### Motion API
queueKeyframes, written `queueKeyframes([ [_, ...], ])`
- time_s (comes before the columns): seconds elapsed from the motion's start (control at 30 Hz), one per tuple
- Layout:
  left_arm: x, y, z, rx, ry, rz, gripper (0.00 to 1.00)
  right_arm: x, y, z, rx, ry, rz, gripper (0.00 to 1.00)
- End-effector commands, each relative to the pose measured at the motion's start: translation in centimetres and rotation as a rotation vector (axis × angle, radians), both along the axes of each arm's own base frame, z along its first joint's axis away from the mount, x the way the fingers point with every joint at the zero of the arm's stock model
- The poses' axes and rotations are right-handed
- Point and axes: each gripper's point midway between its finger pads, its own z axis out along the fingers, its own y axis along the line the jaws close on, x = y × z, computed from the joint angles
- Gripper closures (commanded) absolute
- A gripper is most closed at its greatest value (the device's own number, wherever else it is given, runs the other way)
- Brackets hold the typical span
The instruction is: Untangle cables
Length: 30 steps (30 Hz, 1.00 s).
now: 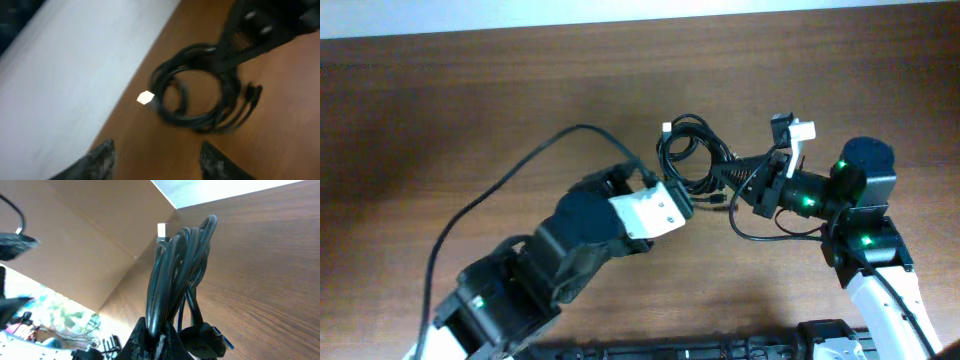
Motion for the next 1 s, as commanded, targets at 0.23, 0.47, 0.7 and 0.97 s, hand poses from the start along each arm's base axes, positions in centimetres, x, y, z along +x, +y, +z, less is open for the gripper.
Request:
queueKeyframes([
  [0.23,-1.0,-6.1,-6.4,0.068,0.239,-0.212,0.45,-3.0,1.3,3.2,0.073,-0.124,0.213,0.96],
  [0.47,-1.5,-6.8,-6.9,0.062,0.270,-0.252,0.81,-3.1,1.3,3.3,0.075,-0.124,0.221,0.96],
  [0.7,-1.4,-6.9,-6.9,0.061,0.269,-0.252,1.00,-4.6,1.7,4.4,0.094,-0.182,0.313,0.96],
  [0.97,0.4,-5.0,-5.0,0.063,0.162,-0.130,1.00,-2.1,1.0,2.7,0.070,-0.075,0.153,0.96],
])
